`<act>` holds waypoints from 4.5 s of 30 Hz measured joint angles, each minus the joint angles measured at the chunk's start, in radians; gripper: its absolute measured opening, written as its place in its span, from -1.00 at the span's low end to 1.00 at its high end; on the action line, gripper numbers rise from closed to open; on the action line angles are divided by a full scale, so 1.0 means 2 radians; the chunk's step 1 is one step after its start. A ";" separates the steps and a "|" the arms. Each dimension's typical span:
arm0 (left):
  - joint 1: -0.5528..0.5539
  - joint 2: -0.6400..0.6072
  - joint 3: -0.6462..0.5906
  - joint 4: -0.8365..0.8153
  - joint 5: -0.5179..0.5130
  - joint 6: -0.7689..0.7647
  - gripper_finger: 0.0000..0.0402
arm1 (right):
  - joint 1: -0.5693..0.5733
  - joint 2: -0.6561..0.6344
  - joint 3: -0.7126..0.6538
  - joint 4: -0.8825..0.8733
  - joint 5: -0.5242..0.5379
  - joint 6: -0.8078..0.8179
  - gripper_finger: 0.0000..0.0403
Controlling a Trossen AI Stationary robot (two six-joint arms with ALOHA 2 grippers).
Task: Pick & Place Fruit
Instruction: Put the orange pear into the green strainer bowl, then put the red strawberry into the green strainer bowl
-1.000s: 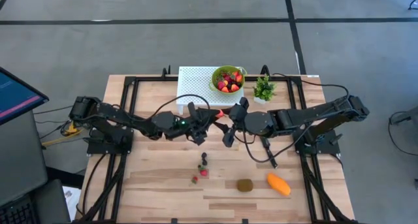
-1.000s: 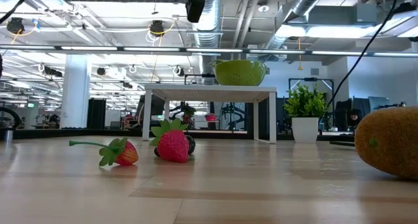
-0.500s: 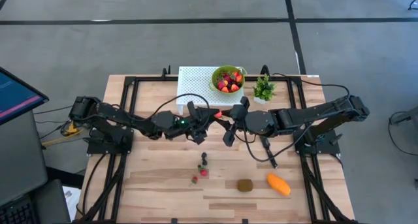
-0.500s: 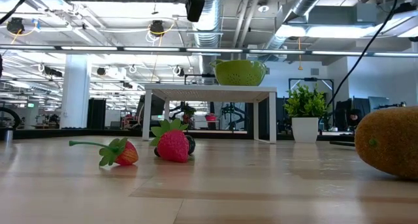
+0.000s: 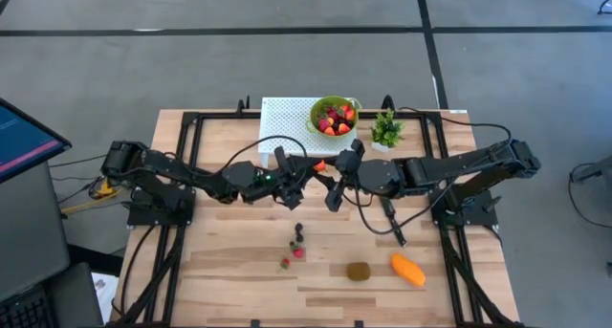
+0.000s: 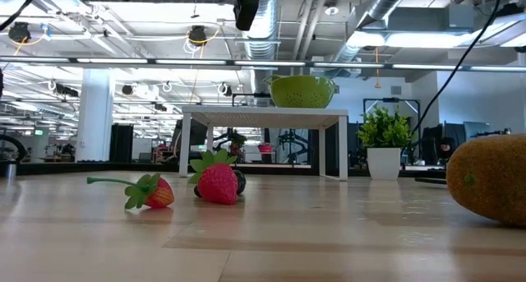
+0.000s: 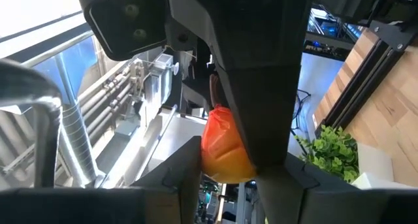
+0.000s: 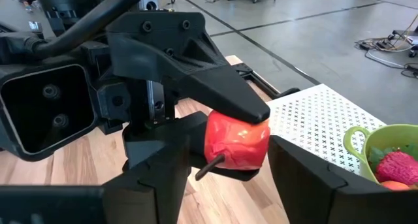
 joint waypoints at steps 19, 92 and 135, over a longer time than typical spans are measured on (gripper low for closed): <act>0.001 0.001 0.000 -0.002 0.003 0.000 -0.39 | -0.017 0.000 0.000 0.002 0.001 -0.015 0.03; 0.007 0.000 0.000 0.003 -0.046 -0.157 0.44 | -0.343 0.000 0.000 -0.143 -0.239 -0.044 -0.49; -0.009 0.000 0.000 0.001 -0.077 -0.232 0.44 | -0.179 -0.001 0.000 -0.138 -0.218 -0.022 -0.31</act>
